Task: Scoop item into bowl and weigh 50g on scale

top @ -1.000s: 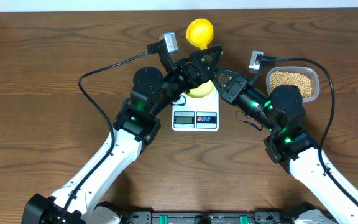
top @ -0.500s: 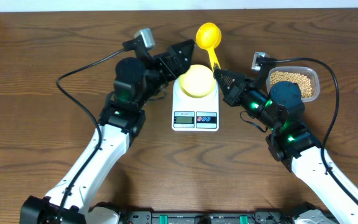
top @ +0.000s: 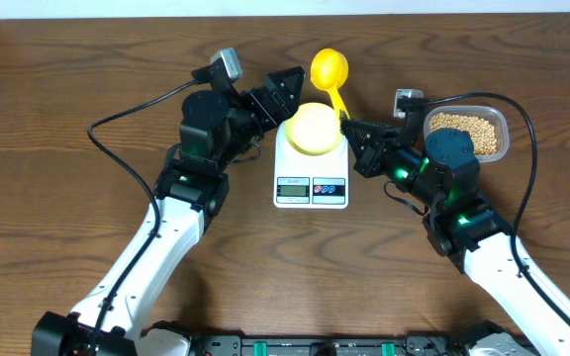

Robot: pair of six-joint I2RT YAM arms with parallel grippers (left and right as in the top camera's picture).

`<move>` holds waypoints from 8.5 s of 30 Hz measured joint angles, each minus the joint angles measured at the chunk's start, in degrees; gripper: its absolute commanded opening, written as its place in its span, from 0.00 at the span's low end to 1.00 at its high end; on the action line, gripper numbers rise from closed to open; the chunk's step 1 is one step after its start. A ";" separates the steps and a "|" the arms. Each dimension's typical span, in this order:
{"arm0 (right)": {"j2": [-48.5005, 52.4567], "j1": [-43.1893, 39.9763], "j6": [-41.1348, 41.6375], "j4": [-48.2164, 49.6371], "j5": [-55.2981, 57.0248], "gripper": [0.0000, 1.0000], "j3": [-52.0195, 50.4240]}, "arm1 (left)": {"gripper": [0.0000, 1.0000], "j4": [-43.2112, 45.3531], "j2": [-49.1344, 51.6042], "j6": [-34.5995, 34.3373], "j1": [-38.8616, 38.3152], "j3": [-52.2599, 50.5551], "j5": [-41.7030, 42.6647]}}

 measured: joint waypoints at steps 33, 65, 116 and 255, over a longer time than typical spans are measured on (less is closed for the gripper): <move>0.02 0.96 -18.43 0.50 -4.94 0.02 0.04 | 0.83 -4.26 0.00 -0.55 -0.02 -0.02 0.02; 0.02 5.60 -24.06 -0.85 -4.33 0.01 0.04 | 0.41 -4.09 0.00 -1.57 0.00 0.00 0.20; 0.02 5.62 -25.81 -0.57 -1.70 0.01 0.04 | 0.19 -3.17 0.00 -1.53 0.00 0.00 0.20; 4.90 -3.85 -15.45 -15.80 -7.45 0.52 16.94 | 0.08 -4.37 0.00 -22.75 -1.95 0.00 -1.51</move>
